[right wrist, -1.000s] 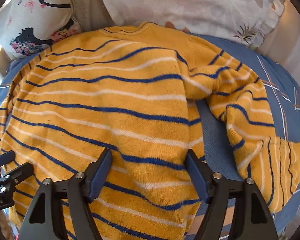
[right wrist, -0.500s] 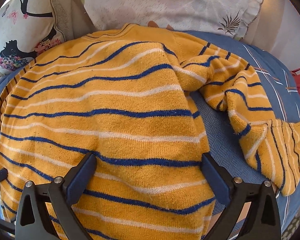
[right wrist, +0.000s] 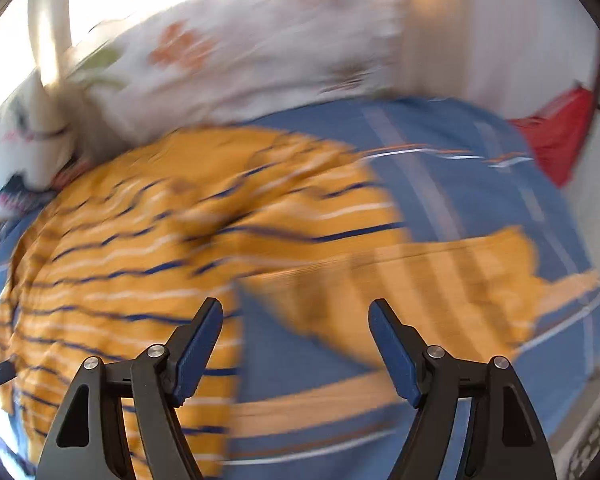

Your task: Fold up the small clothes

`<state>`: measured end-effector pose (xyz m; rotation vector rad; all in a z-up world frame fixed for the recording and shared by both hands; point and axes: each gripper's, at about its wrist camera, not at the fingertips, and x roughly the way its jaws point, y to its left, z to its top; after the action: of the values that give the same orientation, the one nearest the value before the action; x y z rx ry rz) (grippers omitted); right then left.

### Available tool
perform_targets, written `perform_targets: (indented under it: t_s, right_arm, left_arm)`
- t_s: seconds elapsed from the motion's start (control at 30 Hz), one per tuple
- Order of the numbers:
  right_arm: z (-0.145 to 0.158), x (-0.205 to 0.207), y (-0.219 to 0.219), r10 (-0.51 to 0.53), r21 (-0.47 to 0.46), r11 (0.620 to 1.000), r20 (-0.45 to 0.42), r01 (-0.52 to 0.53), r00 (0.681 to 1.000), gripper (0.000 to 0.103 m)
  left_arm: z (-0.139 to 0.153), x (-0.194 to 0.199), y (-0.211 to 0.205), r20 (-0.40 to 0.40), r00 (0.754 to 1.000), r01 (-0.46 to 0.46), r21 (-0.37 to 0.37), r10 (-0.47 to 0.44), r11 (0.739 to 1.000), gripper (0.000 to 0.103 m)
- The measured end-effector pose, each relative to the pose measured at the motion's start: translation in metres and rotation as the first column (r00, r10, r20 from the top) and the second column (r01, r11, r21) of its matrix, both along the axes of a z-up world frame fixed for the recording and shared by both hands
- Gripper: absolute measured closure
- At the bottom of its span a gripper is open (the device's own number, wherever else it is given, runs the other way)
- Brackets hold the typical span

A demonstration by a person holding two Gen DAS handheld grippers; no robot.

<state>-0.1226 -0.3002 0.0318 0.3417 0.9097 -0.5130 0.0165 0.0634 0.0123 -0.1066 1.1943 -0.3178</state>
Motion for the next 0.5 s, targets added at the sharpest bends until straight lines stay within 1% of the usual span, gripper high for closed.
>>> perform_targets:
  t_s: [0.03,0.1,0.13,0.2,0.27,0.3,0.33,0.37,0.4,0.43,0.47,0.5]
  right_arm:
    - [0.001,-0.012,-0.024,-0.067,-0.027,0.997,-0.017,0.066,0.998,0.022]
    - [-0.006,-0.031,-0.071,-0.204,-0.06,0.978,-0.071,0.2,0.976,0.021]
    - [-0.011,-0.04,-0.093,-0.268,-0.06,0.963,-0.084,0.264,0.96,0.021]
    - [-0.022,-0.052,-0.125,-0.341,-0.043,0.94,-0.089,0.338,0.936,0.02]
    - [-0.037,-0.053,-0.143,-0.333,-0.021,0.943,-0.115,0.333,0.936,0.02]
    - [-0.043,-0.052,-0.146,-0.31,0.004,0.95,-0.118,0.313,0.943,0.02]
    - [-0.047,-0.05,-0.146,-0.273,0.05,0.959,-0.097,0.279,0.957,0.024]
    - [-0.048,-0.051,-0.146,-0.232,0.105,0.965,-0.066,0.238,0.97,0.048]
    - [-0.042,-0.051,-0.144,-0.196,0.139,0.97,-0.039,0.199,0.98,0.073]
    - [-0.038,-0.051,-0.146,-0.162,0.172,0.971,-0.021,0.163,0.987,0.082]
    - [-0.03,-0.052,-0.147,-0.13,0.207,0.97,0.006,0.126,0.991,0.087]
    - [-0.02,-0.053,-0.149,-0.117,0.198,0.974,0.021,0.111,0.993,0.087]
  left_arm:
    - [0.001,-0.002,0.001,-0.002,1.0,-0.02,-0.006,0.02,1.0,0.023]
    - [0.001,-0.009,0.006,-0.009,0.998,-0.054,-0.009,0.054,0.998,0.023]
    - [-0.001,-0.011,0.005,-0.015,0.998,-0.068,-0.007,0.068,0.998,0.023]
    - [-0.004,-0.016,0.0,-0.029,0.996,-0.083,-0.007,0.082,0.997,0.023]
    - [-0.005,-0.022,-0.008,-0.034,0.996,-0.085,-0.006,0.084,0.996,0.023]
    - [-0.005,-0.022,-0.015,-0.029,0.996,-0.082,-0.002,0.082,0.997,0.023]
    - [-0.003,-0.023,-0.019,-0.023,0.997,-0.079,0.0,0.079,0.997,0.023]
    - [-0.002,-0.025,-0.024,-0.017,0.997,-0.077,0.001,0.077,0.997,0.023]
    - [0.0,-0.026,-0.029,-0.011,0.997,-0.074,0.001,0.074,0.997,0.023]
    - [0.001,-0.026,-0.033,-0.005,0.997,-0.073,-0.001,0.073,0.997,0.023]
    - [0.002,-0.027,-0.036,-0.001,0.997,-0.072,-0.005,0.072,0.997,0.023]
    - [0.004,-0.027,-0.039,0.003,0.997,-0.072,-0.01,0.072,0.997,0.023]
